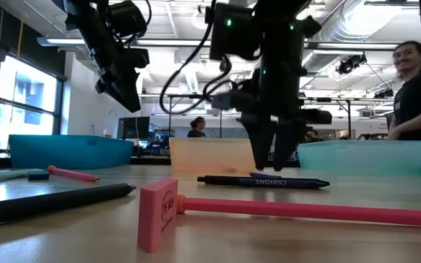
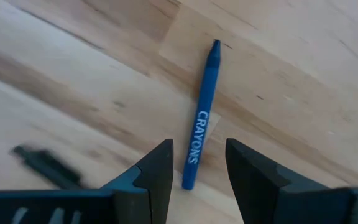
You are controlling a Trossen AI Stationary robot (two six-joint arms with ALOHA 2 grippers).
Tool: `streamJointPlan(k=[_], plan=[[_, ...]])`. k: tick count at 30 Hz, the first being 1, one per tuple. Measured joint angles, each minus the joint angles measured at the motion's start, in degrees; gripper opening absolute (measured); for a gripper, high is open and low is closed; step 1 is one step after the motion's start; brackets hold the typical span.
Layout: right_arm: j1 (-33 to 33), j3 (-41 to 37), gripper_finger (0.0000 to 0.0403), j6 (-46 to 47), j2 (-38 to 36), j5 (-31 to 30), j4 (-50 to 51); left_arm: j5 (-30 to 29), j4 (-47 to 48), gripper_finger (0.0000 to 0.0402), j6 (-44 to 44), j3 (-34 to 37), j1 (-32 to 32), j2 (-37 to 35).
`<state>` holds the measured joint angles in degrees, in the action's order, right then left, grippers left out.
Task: Sort crayons/erasers/pens/pencils in bins
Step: Put the blue crayon into the blue bin
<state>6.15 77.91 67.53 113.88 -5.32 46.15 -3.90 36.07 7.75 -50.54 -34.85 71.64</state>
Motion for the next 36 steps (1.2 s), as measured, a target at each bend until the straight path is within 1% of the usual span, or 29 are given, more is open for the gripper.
streamJointPlan(k=[7,10,15,20,25,30,36], plan=[[0.0,0.2,0.0139,1.2,2.5,1.1,-0.1,0.0,0.0,0.0122,0.0,0.0,0.0,0.0],[0.0,0.2,0.0130,1.5,2.7,1.2,-0.1,0.0,0.0,0.0122,0.0,0.0,0.0,0.0],[0.0,0.2,0.0088,1.7,2.8,1.2,0.3,0.2,0.1,0.0122,-0.3,0.0,0.0,0.0],[0.0,0.2,0.0045,1.7,2.9,0.9,1.0,2.0,1.9,0.0122,-1.1,0.0,0.0,0.0],[0.0,0.1,0.0017,1.6,2.9,0.9,1.1,2.1,5.6,0.0122,-4.4,0.0,-0.1,0.0],[0.0,0.1,0.0007,1.5,3.0,0.9,1.1,2.5,8.1,0.0122,-6.9,0.0,-0.7,0.0],[0.0,0.0,0.0006,0.6,3.0,1.2,0.3,8.1,10.3,0.0122,-10.0,0.0,-4.0,0.0]])
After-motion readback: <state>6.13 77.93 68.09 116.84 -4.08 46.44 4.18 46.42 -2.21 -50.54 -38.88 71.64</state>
